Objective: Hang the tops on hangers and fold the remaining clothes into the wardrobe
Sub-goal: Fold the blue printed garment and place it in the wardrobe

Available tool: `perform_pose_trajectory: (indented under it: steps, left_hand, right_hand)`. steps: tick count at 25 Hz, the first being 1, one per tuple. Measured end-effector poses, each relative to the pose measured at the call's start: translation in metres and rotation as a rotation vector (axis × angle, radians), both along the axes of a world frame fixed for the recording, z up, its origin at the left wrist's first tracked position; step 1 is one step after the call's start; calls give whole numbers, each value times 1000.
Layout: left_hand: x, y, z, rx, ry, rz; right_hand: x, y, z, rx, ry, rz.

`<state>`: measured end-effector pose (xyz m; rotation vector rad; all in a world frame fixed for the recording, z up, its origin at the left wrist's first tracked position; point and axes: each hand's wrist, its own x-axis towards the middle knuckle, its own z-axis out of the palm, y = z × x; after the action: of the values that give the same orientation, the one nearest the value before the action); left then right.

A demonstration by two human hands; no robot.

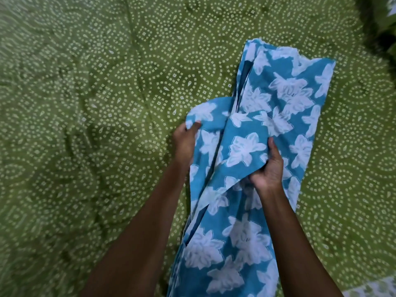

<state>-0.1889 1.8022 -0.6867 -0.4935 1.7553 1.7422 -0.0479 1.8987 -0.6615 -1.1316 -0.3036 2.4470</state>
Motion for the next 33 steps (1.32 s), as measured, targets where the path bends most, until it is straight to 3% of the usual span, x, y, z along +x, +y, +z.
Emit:
perform_pose_trajectory:
  steps: [3, 6, 9, 12, 14, 15, 17, 20, 23, 25, 27, 28, 30, 32, 33]
  left_hand:
    - [-11, -72, -7, 37, 127, 281]
    - [-24, -158, -14, 113, 173, 413]
    - [-33, -215, -17, 90, 150, 405]
    - [-41, -247, -14, -16, 52, 270]
    - [-44, -254, -11, -121, -18, 208]
    - [-45, -253, -9, -84, -37, 228]
    - [-48, -251, -3, 50, -31, 310]
    - [-53, -258, -7, 199, -1, 445]
    - [-54, -281, -19, 327, -118, 450]
    - [-56, -291, -21, 328, -194, 414]
    - [-61, -289, -13, 202, -103, 357]
    - [-64, -288, -12, 56, 7, 256]
    - [-69, -287, -8, -228, 181, 3]
    - [-79, -286, -6, -437, 239, -207]
    - [-86, -285, -6, -488, 246, -295]
  right_hand:
    - [-32, -18, 24, 123, -72, 97]
    - [-84, -68, 26, 408, -179, 339]
    - [-135, -146, 10, 849, -291, 695]
    - [-153, -220, -26, 1282, -244, 1109]
    - [-148, -245, -42, 1511, -293, 1218]
    - [-148, -250, -47, 1572, -351, 1208]
    - [-155, -261, -47, 1648, -436, 1084]
    - [-171, -282, -31, 1720, -387, 902]
    - [-167, -308, -32, 1672, -291, 1101]
    - [-157, -312, -27, 1557, -263, 1160]
    - [-143, -302, -15, 1434, -309, 1019]
    - [-126, -294, -9, 1435, -396, 938]
    - [-75, -274, -12, 1550, -758, 818]
    - [-17, -245, -25, 1591, -1172, 802]
    - [5, -232, -33, 1570, -1253, 803]
